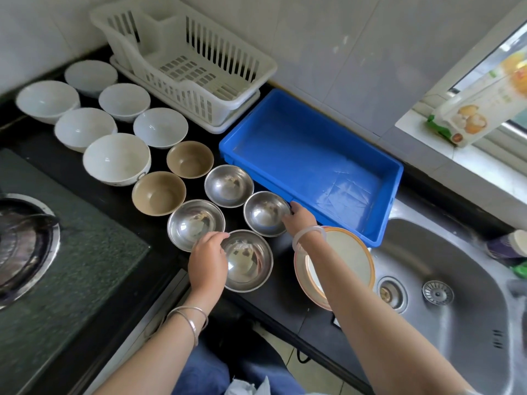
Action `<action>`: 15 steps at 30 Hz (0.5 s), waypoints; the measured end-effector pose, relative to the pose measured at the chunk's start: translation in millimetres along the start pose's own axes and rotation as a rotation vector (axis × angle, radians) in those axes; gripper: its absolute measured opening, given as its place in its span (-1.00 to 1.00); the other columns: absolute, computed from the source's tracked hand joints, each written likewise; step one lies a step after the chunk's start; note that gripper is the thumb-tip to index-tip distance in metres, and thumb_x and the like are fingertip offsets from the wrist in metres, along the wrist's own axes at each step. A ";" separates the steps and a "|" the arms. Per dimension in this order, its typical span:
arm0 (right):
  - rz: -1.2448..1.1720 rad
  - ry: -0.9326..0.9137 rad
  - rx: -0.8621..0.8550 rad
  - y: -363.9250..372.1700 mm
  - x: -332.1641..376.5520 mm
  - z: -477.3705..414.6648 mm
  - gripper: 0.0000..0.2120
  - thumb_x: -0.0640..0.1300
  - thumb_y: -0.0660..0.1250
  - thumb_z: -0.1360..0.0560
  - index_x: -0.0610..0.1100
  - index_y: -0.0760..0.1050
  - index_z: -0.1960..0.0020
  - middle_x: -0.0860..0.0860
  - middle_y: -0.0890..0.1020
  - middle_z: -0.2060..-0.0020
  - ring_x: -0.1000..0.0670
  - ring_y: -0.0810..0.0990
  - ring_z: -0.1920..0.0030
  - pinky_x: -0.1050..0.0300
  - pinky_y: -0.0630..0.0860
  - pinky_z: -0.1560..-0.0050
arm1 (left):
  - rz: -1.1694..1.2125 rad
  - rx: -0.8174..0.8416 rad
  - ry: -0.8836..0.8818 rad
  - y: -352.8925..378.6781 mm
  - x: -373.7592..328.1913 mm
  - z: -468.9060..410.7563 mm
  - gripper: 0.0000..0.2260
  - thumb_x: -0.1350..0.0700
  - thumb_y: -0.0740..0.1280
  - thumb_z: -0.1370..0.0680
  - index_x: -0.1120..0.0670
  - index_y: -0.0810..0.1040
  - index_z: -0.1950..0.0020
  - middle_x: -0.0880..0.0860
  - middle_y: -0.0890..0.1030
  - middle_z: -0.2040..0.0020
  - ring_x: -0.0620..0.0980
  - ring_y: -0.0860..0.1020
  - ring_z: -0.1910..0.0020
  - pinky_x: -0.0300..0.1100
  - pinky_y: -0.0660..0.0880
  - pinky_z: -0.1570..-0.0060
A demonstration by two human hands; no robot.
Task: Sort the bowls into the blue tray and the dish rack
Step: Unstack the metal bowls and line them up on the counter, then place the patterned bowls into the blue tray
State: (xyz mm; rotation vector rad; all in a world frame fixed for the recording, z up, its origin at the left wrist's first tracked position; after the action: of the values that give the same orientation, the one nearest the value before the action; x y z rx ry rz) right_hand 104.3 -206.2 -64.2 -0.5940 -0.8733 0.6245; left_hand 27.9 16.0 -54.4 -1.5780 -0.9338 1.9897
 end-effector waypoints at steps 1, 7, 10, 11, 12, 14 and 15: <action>0.014 -0.031 -0.026 -3.7 3.2 5.2 -0.70 -0.08 0.16 -0.56 -0.12 0.41 -0.26 -0.07 0.57 0.00 -0.14 0.53 0.00 0.17 0.33 0.12 | -0.003 0.006 0.003 0.5 -0.8 0.3 -0.67 0.38 0.21 -0.50 0.13 0.58 -0.18 0.05 0.60 -0.15 0.07 0.52 -0.15 -0.13 0.47 -0.01; -0.030 -0.110 -0.231 -39.1 -9.3 39.2 -0.64 -0.21 0.18 -0.53 -0.09 0.41 -0.32 -0.08 0.55 -0.22 -0.10 0.54 -0.15 0.14 0.42 -0.06 | 0.016 0.040 -0.002 0.3 -8.7 -3.9 -0.69 0.33 0.20 -0.52 0.12 0.56 -0.19 0.05 0.58 -0.17 0.06 0.50 -0.17 -0.12 0.47 -0.03; 0.029 -0.086 -0.368 -66.7 -37.5 59.5 -0.68 -0.22 0.18 -0.54 -0.06 0.43 -0.27 -0.08 0.56 -0.19 -0.10 0.56 -0.06 0.21 0.33 0.10 | 0.058 0.084 0.052 5.9 -30.9 -8.4 -0.73 0.29 0.20 -0.53 0.10 0.56 -0.17 0.06 0.58 -0.13 0.06 0.51 -0.11 -0.02 0.49 -0.07; 0.077 -0.066 -0.400 -74.4 -48.6 65.4 -0.69 -0.21 0.18 -0.54 -0.07 0.43 -0.27 -0.07 0.56 -0.19 -0.11 0.56 -0.07 0.20 0.33 0.11 | 0.068 0.109 0.080 10.9 -41.1 -9.0 -0.74 0.27 0.21 -0.54 0.09 0.56 -0.17 0.05 0.59 -0.11 0.06 0.51 -0.09 -0.02 0.49 -0.08; 0.122 -0.040 -0.424 -80.9 -60.5 71.1 -0.69 -0.22 0.19 -0.53 -0.08 0.43 -0.27 -0.08 0.55 -0.20 -0.14 0.54 -0.10 0.17 0.37 0.10 | 0.074 0.137 0.107 17.5 -51.6 -8.4 -0.75 0.25 0.21 -0.54 0.08 0.55 -0.17 0.04 0.59 -0.10 0.04 0.52 -0.08 -0.04 0.48 -0.07; 0.159 0.023 -0.464 -91.4 -86.3 81.7 -0.66 -0.25 0.22 -0.51 -0.15 0.43 -0.28 -0.12 0.51 -0.24 -0.20 0.50 -0.16 0.07 0.41 -0.05 | 0.096 0.213 0.147 34.4 -71.9 -3.8 -0.76 0.20 0.22 -0.55 0.07 0.55 -0.19 0.03 0.59 -0.11 0.02 0.54 -0.06 -0.13 0.48 -0.02; 0.168 0.062 -0.485 -96.0 -100.9 86.8 -0.64 -0.26 0.23 -0.49 -0.18 0.42 -0.28 -0.15 0.49 -0.25 -0.22 0.47 -0.17 0.03 0.40 -0.11 | 0.115 0.263 0.164 44.7 -82.3 0.2 -0.76 0.19 0.23 -0.56 0.07 0.55 -0.20 0.03 0.59 -0.12 0.01 0.54 -0.05 -0.17 0.47 0.00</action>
State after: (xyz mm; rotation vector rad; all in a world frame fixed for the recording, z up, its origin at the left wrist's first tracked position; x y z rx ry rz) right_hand 6.4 -323.4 -4.4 -1.1279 -0.9274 0.5420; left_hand 52.2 -71.6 -31.7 -1.6437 -0.5064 1.9309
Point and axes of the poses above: each hand's wrist, its own z-axis away from the middle knuckle, its own y-axis out of the palm, x = y × z, the point moved 9 cm from there along -z, towards the middle knuckle
